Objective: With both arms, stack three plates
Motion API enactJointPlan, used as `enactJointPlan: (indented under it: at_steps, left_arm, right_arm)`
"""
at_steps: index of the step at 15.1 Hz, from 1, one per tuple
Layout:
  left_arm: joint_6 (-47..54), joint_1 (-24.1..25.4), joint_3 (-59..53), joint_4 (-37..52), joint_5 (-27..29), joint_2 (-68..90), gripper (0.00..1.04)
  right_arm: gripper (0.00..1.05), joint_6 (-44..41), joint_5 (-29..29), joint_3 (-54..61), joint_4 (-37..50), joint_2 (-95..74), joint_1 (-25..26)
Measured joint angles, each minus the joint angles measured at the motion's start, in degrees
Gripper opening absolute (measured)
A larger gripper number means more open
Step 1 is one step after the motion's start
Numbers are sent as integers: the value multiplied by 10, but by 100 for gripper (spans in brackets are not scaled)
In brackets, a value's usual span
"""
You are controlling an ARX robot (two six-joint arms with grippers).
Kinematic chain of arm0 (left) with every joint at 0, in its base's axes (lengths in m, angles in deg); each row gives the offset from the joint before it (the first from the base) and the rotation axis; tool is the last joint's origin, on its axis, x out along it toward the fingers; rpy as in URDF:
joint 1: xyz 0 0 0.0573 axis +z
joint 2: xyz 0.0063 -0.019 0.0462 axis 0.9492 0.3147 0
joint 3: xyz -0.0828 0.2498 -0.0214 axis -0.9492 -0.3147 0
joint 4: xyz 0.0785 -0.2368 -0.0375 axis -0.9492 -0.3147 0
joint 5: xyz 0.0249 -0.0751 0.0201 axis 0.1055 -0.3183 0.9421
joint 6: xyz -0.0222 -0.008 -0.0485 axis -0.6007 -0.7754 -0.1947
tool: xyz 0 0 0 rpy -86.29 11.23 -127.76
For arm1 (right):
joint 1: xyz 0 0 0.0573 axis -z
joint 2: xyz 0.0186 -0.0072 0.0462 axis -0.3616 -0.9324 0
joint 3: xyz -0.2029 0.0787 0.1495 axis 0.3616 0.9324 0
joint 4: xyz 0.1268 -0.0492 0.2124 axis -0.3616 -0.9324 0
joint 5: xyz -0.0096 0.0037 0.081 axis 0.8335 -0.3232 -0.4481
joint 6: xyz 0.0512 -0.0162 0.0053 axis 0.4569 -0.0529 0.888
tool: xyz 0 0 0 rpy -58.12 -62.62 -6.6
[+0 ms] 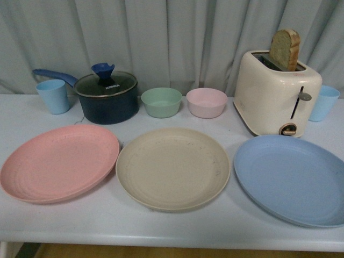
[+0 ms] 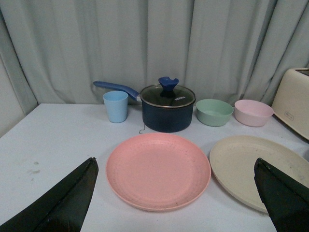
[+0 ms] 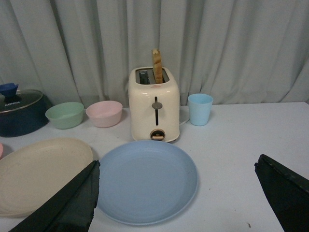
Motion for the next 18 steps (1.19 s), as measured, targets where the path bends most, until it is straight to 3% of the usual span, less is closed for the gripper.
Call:
enactJointPlan:
  at_steps: [11,12,13,15,16,18]
  left_arm:
    - [-3,-1,1,-9,5,2,98]
    - [-47,-25,56,-131,86,80,98]
    - [-70,-11,97,-152,98,174,98]
    - [-75,26,172,-82,60,324,98]
    - [-30,59,285,-10,-12,568,98]
    - [37,98,513,-17,-53,937,98]
  right_arm:
    - [98,0,0,0,0,0,0]
    - [98,0,0,0,0,0,0]
    - [98,-1,-1,0,0,0,0]
    - [98,-1,-1,0,0,0,0]
    - [98,-1,-1,0,0,0,0]
    - [98,-2,-1,0,0,0,0]
